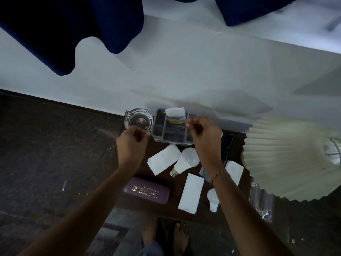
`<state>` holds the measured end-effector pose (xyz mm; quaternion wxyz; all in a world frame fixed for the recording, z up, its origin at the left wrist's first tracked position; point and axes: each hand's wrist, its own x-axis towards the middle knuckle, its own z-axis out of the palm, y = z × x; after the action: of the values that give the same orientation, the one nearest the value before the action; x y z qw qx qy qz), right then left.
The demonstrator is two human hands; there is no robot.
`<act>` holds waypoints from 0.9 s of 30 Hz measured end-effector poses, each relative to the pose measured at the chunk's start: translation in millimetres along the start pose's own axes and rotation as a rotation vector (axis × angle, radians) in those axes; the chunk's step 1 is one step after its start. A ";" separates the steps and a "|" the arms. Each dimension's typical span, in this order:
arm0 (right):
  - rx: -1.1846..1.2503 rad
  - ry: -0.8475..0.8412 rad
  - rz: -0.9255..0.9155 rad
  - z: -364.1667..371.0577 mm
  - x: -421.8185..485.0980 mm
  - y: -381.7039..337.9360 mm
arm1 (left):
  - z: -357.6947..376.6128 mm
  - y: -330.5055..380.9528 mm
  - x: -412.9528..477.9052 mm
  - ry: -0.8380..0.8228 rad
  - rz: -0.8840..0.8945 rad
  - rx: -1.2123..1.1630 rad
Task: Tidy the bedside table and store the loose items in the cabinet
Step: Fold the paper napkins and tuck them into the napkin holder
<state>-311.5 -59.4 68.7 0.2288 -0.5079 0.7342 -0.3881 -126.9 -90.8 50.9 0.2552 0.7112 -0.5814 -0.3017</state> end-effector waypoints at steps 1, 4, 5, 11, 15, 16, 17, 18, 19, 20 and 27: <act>0.005 -0.023 -0.009 0.9 -8.8 -2.1 | -0.9 -8.9 -8.8 -0.025 -0.063 -0.008; 0.008 -0.119 -0.034 8.5 -31.2 -8.0 | -0.1 -30.0 -25.9 -0.132 -0.302 -0.086; 0.002 -0.161 -0.034 12.3 -36.7 -9.6 | 0.7 -34.6 -28.4 -0.159 -0.368 -0.105; -0.165 -0.444 0.089 41.5 -48.9 -7.7 | 12.5 -46.7 -21.7 -0.237 -0.646 -0.166; -0.318 -0.663 0.198 57.9 -46.2 -2.9 | 18.7 -47.9 -14.4 -0.321 -0.854 -0.390; -0.344 -0.694 0.209 61.3 -45.3 -1.9 | 20.4 -48.2 -13.2 -0.334 -0.876 -0.417; -0.368 -0.713 0.216 65.0 -44.7 -0.8 | 21.8 -48.0 -12.3 -0.338 -0.898 -0.433; -0.392 -0.730 0.222 68.6 -44.0 0.3 | 22.8 -46.7 -12.0 -0.328 -0.930 -0.447; -0.414 -0.744 0.228 72.0 -43.0 1.1 | 23.7 -45.1 -11.7 -0.313 -0.966 -0.456; -0.432 -0.754 0.237 74.7 -42.5 1.6 | 24.4 -43.4 -12.0 -0.298 -0.993 -0.461; -0.436 -0.710 0.221 87.2 -45.2 -2.2 | 25.0 -47.0 -7.8 -0.308 -0.971 -0.394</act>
<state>-229.5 -47.5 16.1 0.3948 -0.5647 0.7247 0.0017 -114.5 -74.4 1.3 0.1269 0.7843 -0.1493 -0.5886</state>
